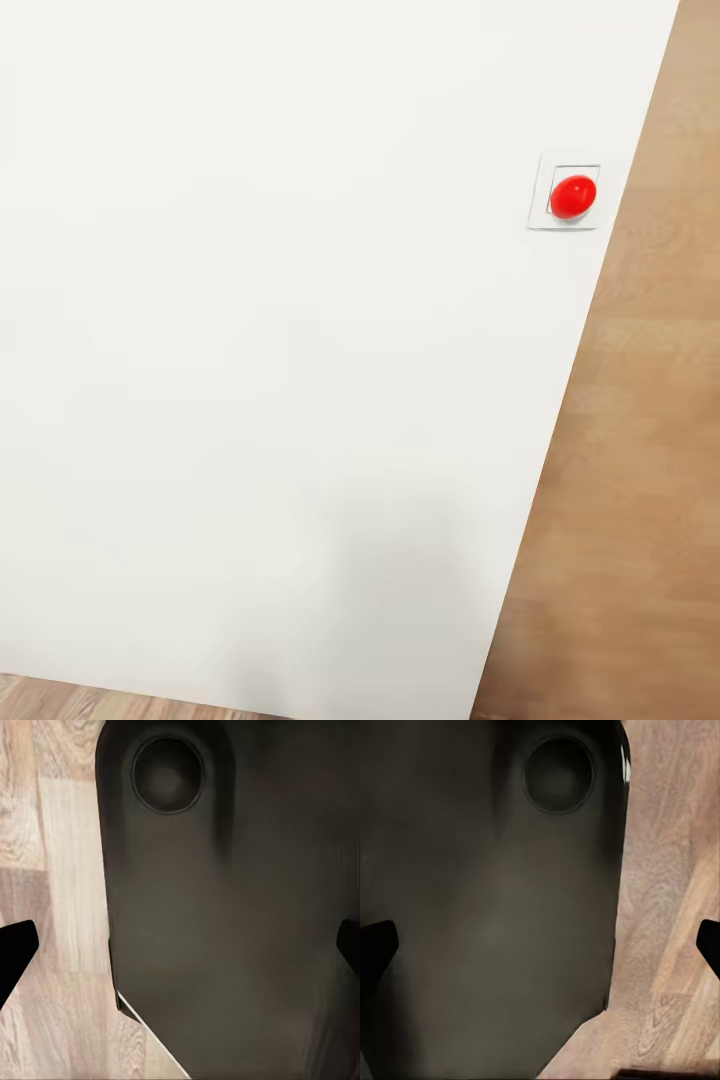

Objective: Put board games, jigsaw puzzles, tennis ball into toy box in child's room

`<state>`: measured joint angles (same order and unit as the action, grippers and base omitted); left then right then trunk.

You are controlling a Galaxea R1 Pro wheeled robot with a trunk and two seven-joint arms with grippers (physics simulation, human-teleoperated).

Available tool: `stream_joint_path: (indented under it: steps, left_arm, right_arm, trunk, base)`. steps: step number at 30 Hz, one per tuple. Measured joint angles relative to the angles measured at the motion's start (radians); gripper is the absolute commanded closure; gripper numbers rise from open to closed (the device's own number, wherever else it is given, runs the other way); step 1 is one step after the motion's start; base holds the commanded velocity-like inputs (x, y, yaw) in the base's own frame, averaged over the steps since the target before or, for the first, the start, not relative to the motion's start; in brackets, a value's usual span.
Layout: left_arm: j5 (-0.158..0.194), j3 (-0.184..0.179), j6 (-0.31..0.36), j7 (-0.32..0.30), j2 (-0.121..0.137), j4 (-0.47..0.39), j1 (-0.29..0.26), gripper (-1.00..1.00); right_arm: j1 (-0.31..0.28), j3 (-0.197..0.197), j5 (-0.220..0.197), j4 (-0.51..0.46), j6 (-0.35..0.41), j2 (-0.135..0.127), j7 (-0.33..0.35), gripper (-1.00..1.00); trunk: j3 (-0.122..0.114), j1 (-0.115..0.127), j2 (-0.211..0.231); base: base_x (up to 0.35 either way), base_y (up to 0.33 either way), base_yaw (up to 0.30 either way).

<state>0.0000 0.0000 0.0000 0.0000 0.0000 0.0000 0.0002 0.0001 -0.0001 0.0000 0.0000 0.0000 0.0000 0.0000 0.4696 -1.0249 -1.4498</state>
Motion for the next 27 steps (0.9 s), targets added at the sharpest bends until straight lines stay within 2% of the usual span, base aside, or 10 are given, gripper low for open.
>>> stream_joint_path:
  steps: [3, 6, 8, 12, 27]
  left_arm:
    - [-0.003, 0.001, -0.015, -0.004, 0.015, -0.003, 0.0, -1.0]
    - [-0.003, 0.001, -0.031, -0.004, 0.015, -0.003, 0.0, -1.0]
    - [-0.003, -0.001, -0.036, -0.002, 0.003, -0.003, 0.0, -1.0]
    - [-0.004, -0.004, -0.019, -0.001, -0.003, -0.003, 0.0, -1.0]
    - [-0.004, -0.001, -0.027, 0.0, -0.005, -0.003, 0.0, -1.0]
  right_arm:
    - [0.0, -0.011, -0.001, -0.004, -0.015, 0.017, -0.004, -1.0]
    - [0.0, -0.011, -0.001, -0.004, -0.031, 0.034, -0.004, -1.0]
    - [0.0, -0.004, 0.0, -0.004, -0.031, 0.044, -0.003, -1.0]
    - [0.0, -0.002, 0.001, -0.005, -0.013, 0.046, -0.003, -1.0]
    - [0.0, 0.001, 0.007, -0.006, -0.047, 0.053, -0.004, -1.0]
  trunk:
    - [0.0, 0.0, 0.0]
    - [0.0, 0.0, 0.0]
    - [0.0, 0.0, 0.0]
    - [0.0, 0.0, 0.0]
    - [0.0, 0.0, 0.0]
  base:
    - [0.0, 0.0, 0.0]
    - [0.0, 0.0, 0.0]
    - [0.0, 0.0, 0.0]
    - [0.0, 0.0, 0.0]
    - [0.0, 0.0, 0.0]
